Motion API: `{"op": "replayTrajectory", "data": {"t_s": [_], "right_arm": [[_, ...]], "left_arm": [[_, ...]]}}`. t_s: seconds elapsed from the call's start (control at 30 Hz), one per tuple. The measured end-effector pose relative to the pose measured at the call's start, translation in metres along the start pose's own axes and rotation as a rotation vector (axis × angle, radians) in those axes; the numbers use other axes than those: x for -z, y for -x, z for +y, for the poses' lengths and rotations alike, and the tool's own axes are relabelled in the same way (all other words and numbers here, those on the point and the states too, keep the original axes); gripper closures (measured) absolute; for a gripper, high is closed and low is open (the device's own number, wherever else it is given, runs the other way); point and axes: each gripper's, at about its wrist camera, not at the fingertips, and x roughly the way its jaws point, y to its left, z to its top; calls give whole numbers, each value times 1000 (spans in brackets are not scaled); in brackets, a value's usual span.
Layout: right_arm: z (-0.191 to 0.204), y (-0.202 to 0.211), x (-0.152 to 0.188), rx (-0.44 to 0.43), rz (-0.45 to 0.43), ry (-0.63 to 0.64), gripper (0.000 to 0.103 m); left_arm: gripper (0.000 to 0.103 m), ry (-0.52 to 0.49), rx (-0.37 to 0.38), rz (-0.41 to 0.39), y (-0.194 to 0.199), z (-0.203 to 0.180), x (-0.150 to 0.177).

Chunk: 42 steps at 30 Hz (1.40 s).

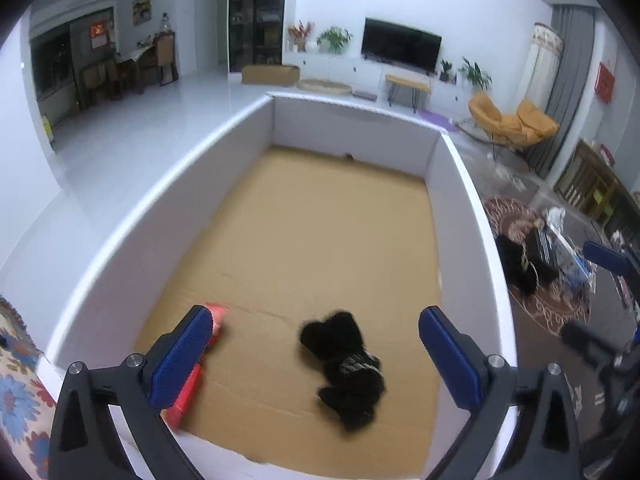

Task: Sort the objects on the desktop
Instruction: 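Carry both items into the cardboard bin and open both tools to drop them, then move both open tools back over the table objects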

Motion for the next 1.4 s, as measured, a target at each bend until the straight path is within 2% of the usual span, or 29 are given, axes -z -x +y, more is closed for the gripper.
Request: {"op": "replayTrajectory", "data": {"t_s": [0.1,0.17,0.27,0.4,0.5,0.63,0.73,0.83,1.03,1.23,1.4], "right_arm": [[-40,12,24,27,6,-80,0],[-52,30,53,63,15,-115,0],[-93,45,103,157,64,-152,0],[-152,59,170,294,169,-242,0],[-194,67,205,345,197,-366,0],[-234,75,230,387,226,-481,0],[-248,78,239,409,228,-518,0],[-255,81,244,416,226,-532,0],[-259,77,256,397,228,-542,0],[-257,74,262,391,217,-560,0],[-251,73,260,402,230,-544,0]], "left_arm": [[0,-11,32,-27,9,-24,5],[0,-33,61,-58,22,-45,4],[0,-75,120,-93,50,-78,7],[0,-161,245,-122,81,-136,11],[0,-223,343,-63,82,-187,21],[0,-264,422,59,53,-246,47],[0,-272,421,142,21,-274,69],[0,-273,388,198,-7,-288,82],[0,-268,333,235,-35,-285,92],[0,-215,295,232,-55,-276,66],[0,-146,273,214,-83,-274,26]]}}
